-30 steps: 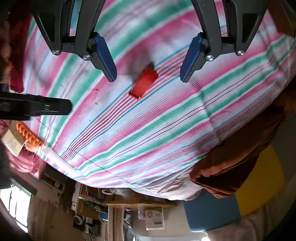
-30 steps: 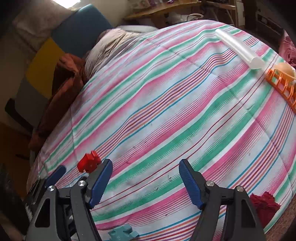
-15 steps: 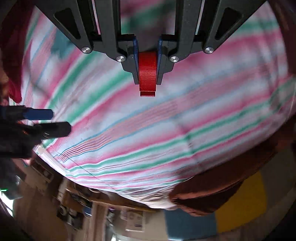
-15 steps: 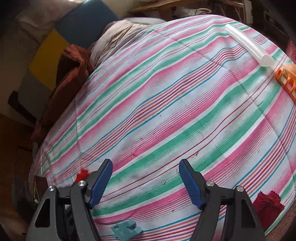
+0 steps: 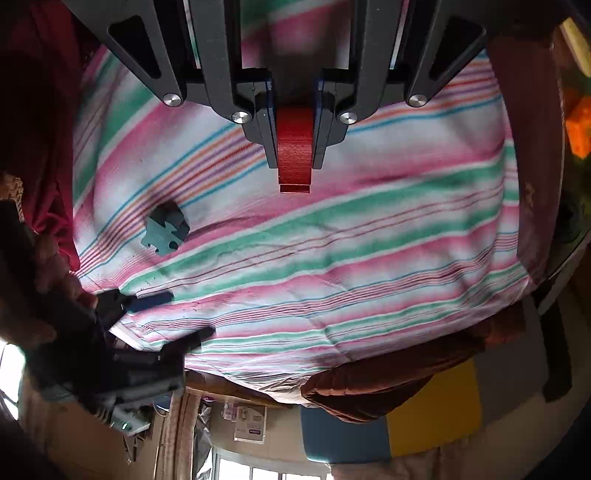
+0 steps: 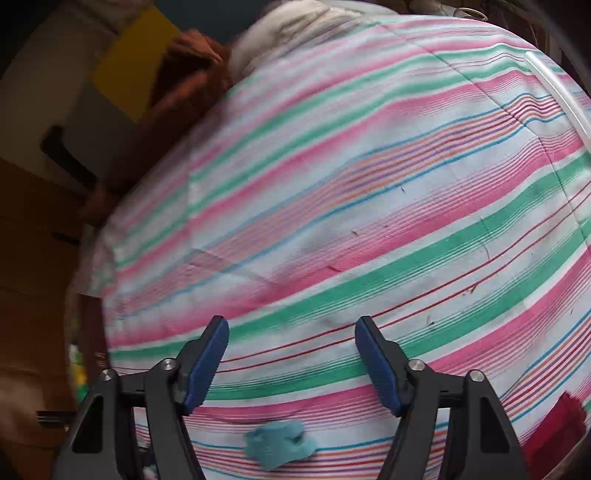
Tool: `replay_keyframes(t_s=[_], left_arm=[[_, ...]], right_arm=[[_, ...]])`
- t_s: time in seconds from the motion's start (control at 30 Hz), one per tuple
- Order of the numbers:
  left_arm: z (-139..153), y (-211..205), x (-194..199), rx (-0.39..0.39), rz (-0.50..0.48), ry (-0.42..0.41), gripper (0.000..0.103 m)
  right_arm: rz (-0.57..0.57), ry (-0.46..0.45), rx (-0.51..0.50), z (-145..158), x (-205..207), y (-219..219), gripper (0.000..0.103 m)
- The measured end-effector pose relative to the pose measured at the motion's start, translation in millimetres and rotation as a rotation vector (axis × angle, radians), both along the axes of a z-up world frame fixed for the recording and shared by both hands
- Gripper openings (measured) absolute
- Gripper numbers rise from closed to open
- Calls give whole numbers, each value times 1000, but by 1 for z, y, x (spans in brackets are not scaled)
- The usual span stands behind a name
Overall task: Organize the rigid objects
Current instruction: 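Lift the red block with left tool while right tool grasps the teal puzzle piece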
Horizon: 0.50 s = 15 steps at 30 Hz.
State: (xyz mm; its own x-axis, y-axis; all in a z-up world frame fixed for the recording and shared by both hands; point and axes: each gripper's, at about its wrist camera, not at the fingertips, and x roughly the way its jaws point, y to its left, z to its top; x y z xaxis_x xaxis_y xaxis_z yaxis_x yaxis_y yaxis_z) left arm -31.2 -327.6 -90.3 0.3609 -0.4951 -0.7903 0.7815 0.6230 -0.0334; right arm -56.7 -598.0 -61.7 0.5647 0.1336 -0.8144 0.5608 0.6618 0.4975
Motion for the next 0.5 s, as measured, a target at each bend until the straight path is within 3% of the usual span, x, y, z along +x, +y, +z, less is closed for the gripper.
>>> replay_keyframes(t_s=[0.07, 0.13, 0.2, 0.5], left_arm=[[1, 8, -1, -3, 15, 15, 15], [1, 13, -2, -1, 20, 15, 15], [0, 18, -3, -7, 30, 20, 15], [0, 19, -6, -7, 20, 0, 15]], right_arm=[[42, 4, -19, 0, 5, 8, 72], [117, 68, -24, -9, 16, 20, 72], [181, 139, -105, -14, 26, 35, 72], [241, 127, -78, -16, 30, 47, 72]])
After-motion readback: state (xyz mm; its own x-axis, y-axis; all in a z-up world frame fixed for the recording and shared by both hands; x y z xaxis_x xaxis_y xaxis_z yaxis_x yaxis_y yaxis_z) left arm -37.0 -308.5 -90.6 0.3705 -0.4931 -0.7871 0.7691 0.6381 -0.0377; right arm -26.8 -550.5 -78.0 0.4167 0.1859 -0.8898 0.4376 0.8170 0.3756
